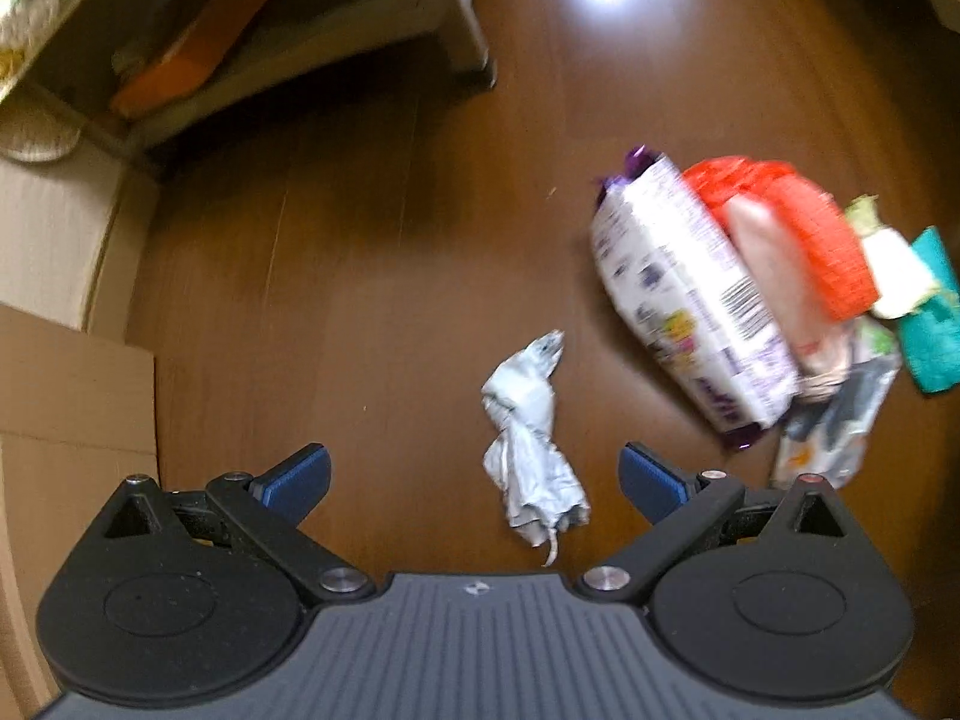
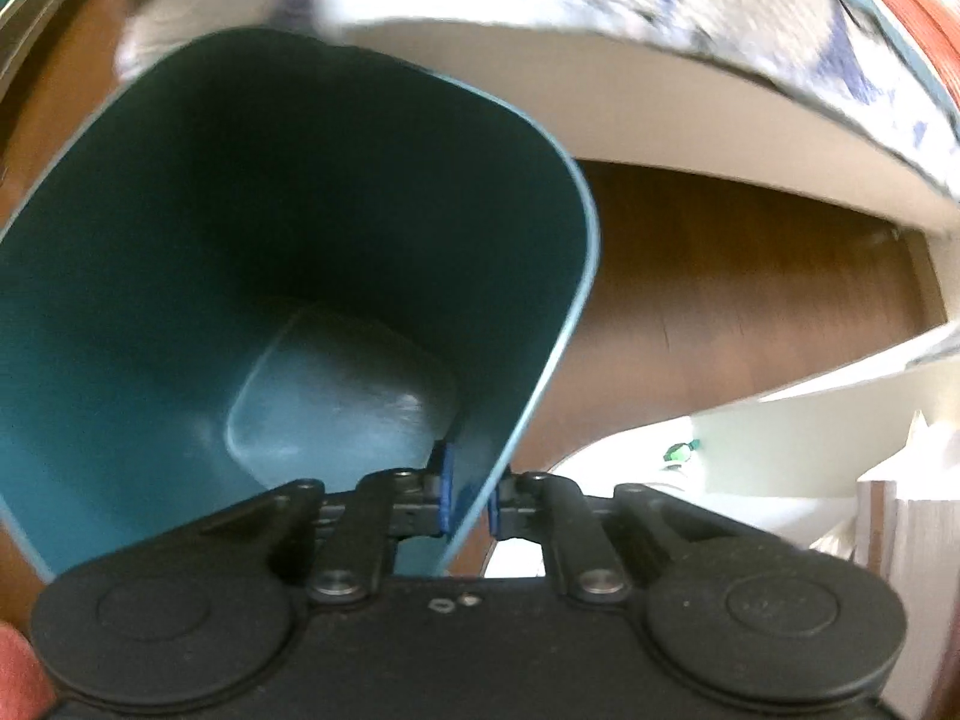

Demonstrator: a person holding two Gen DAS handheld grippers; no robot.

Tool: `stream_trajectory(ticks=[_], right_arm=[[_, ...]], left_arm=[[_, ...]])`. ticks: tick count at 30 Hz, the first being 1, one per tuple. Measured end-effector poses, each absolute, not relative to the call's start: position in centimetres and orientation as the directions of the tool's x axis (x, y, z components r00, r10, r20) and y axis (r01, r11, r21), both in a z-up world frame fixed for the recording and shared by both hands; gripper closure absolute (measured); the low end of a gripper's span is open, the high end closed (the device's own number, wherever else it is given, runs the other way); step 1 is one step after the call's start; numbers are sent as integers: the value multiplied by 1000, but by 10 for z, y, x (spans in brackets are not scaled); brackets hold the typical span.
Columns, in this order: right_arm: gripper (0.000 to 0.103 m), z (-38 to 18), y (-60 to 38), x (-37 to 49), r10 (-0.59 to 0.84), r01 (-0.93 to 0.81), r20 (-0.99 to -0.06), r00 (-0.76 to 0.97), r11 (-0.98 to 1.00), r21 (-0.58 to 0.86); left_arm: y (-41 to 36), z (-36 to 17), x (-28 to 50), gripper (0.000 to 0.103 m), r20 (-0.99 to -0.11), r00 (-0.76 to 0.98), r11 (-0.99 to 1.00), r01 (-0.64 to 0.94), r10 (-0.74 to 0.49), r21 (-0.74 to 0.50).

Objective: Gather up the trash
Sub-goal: 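Close the left gripper on the crumpled foil while the right gripper holds the teal wastebasket, then carry the foil into the teal wastebasket and open the left gripper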

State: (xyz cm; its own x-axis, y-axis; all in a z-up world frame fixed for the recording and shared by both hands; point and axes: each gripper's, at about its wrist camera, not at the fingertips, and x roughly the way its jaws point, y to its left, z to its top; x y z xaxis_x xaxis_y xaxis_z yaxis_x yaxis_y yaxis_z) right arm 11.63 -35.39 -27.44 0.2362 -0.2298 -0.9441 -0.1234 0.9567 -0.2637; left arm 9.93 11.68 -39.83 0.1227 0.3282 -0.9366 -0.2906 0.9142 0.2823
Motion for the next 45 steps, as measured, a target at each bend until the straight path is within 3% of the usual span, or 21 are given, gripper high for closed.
stream_trajectory(ticks=[5,12,17,19,20,27,33,39,45], right_arm=[[93,-263,-328,105,-237,-98,-942,238,959,-266],[98,-250,-288,111,-219,-211,-946,239,939,-270],[99,-243,-249,120,-227,-340,-932,283,885,-318],[99,-240,-239,126,-230,-382,-929,291,862,-333],[98,-237,-238,126,-229,-383,-930,289,862,-331],[98,-244,-229,130,-220,-326,-951,220,902,-284],[99,-247,-236,131,-190,-248,-965,182,941,-232],[97,-246,-229,133,-186,-254,-965,185,939,-230],[97,-242,-221,138,-206,-262,-960,191,931,-252]], left_arm=[[123,-431,97,0,-943,126,927,-262,309,269],[143,-482,114,3,-950,127,925,-293,286,240],[145,-503,113,38,-960,103,933,-284,261,223],[146,-510,112,61,-961,80,929,-289,264,231],[148,-511,111,67,-962,72,926,-300,262,230],[154,-508,104,74,-967,91,933,-298,238,202],[141,-469,91,75,-973,135,955,-257,185,146],[107,-338,77,75,-940,331,983,-124,-84,-132],[38,-245,73,75,-861,401,950,110,-312,-293]])
